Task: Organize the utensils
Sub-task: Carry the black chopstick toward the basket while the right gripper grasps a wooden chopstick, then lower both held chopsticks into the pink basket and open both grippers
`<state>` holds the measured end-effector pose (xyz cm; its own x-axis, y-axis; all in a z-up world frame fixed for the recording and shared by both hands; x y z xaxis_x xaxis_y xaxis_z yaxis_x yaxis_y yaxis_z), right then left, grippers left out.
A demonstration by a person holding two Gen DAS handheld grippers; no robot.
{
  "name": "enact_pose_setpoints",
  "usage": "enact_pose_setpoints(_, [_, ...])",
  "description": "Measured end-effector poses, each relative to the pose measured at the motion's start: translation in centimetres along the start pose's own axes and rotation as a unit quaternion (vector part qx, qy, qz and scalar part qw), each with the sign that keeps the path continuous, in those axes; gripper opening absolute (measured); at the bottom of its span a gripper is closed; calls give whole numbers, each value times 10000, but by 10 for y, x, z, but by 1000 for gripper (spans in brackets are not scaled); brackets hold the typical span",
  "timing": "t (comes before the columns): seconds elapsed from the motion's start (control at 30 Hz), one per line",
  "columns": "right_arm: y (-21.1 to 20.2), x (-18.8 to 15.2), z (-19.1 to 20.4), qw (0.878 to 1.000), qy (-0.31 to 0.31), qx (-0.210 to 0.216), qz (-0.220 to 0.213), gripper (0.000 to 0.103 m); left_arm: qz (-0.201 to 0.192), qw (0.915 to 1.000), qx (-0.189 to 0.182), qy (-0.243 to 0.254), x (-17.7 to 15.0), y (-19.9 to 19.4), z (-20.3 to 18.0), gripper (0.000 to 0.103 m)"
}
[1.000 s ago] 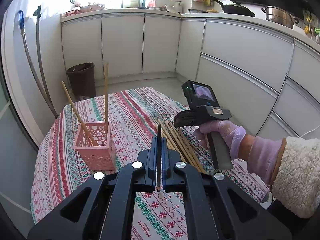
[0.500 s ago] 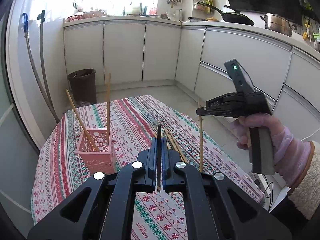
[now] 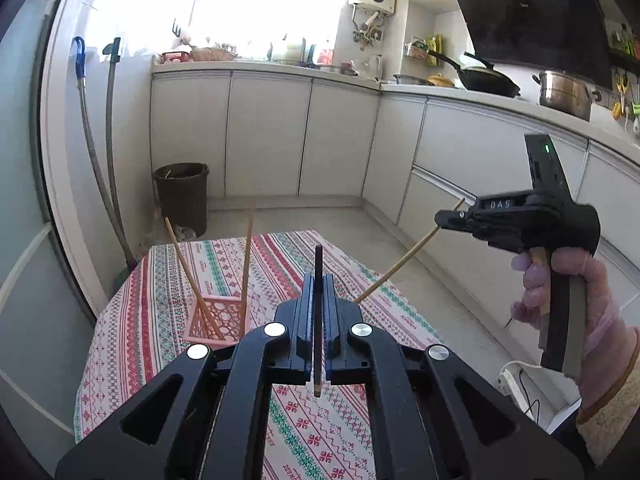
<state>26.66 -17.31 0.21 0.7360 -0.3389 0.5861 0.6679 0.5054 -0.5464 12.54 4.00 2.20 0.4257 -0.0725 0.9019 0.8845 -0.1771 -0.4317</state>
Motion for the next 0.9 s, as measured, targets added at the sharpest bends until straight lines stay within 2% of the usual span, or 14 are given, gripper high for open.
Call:
enact_pose_setpoints(0.27, [-5,4,15,9995,107,294,51,6,-631,9951,530,-543,61,-26,53,3])
enact_pose_setpoints(0.4, [-4,1,23,9991,89,389,139,6,-738,9917,832,-648,78,-27,77,3])
enact_pose_setpoints(0.5, [-5,-1,33,9988,9,448,207,6,-683,9899,1069,-628,77,-13,90,3])
enact_pose_setpoints(0.63, [-8,-5,50,9981,-200,503,287,6,-180,9903,1067,-872,53,24,109,5])
enact_pose_setpoints(0.7, [-12,-7,60,9976,-320,541,299,6,-20,9874,1110,-1124,43,31,120,5])
enact_pose_setpoints(0.9, [-26,-9,92,9947,-517,835,302,6,-260,9797,1203,-1583,42,6,142,12])
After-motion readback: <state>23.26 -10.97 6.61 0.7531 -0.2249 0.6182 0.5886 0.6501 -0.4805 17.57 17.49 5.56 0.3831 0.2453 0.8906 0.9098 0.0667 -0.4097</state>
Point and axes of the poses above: each gripper's, at about its wrist camera, not at the fingertips, and y roughly the way its jaws point, z to its left, x to its top, the point moved 7 cm from there along y, roughly the way its jaws point, and after that the axes turned 7 degrees about y, right-handed, at the moved point
